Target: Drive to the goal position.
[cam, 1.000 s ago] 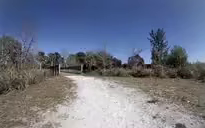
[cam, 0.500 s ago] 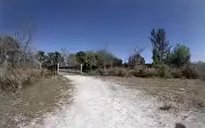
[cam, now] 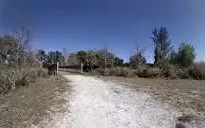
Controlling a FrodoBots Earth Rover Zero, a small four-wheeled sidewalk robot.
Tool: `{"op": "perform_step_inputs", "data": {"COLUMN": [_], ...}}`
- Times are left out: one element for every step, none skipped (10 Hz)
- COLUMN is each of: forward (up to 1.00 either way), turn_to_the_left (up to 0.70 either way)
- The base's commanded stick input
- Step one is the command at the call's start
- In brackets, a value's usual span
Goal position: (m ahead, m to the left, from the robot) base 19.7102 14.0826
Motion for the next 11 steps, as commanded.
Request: {"op": "perform_step_inputs", "data": {"forward": [0.70, 0.70, 0.70, 0.70, 0.70, 0.70, 0.70, 0.70, 0.70, 0.70, 0.70], "turn_to_the_left": [0.00, 0.00, 0.00, 0.00, 0.00, 0.00, 0.00, 0.00, 0.00, 0.00, 0.00]}}
